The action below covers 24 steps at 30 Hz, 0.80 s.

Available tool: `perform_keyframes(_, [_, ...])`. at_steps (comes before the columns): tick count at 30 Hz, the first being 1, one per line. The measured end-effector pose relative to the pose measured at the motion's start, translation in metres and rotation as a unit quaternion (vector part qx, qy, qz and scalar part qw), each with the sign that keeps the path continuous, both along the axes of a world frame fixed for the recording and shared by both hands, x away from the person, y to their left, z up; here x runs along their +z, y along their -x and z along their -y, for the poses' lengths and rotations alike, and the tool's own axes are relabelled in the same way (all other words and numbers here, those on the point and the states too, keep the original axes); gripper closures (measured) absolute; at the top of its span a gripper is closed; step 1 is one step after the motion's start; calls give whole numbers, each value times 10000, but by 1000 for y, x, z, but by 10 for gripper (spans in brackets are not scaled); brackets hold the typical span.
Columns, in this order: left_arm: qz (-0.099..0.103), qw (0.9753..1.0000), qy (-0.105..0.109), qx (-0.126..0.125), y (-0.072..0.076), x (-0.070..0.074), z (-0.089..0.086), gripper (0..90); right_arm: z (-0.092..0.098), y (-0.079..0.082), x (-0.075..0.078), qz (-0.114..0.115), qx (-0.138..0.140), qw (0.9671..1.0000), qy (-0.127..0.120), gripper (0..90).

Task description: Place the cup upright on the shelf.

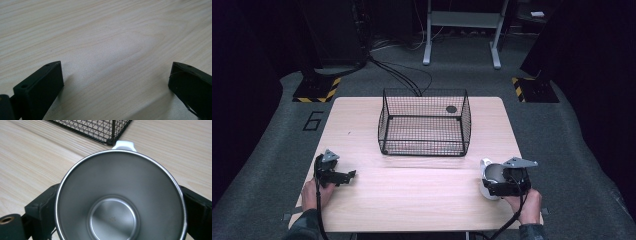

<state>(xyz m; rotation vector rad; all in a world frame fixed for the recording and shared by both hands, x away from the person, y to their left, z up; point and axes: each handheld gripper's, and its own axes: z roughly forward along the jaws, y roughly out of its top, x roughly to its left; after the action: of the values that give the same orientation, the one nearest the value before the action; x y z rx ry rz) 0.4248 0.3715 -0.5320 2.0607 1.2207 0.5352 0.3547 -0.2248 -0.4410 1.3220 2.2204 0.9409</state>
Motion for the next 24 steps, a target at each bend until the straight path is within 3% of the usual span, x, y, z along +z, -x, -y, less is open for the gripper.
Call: perform_keyframes(24, [1,10000,-2,-1,0,0,0,0,-31,-11,23,58,536,9985,-28,58])
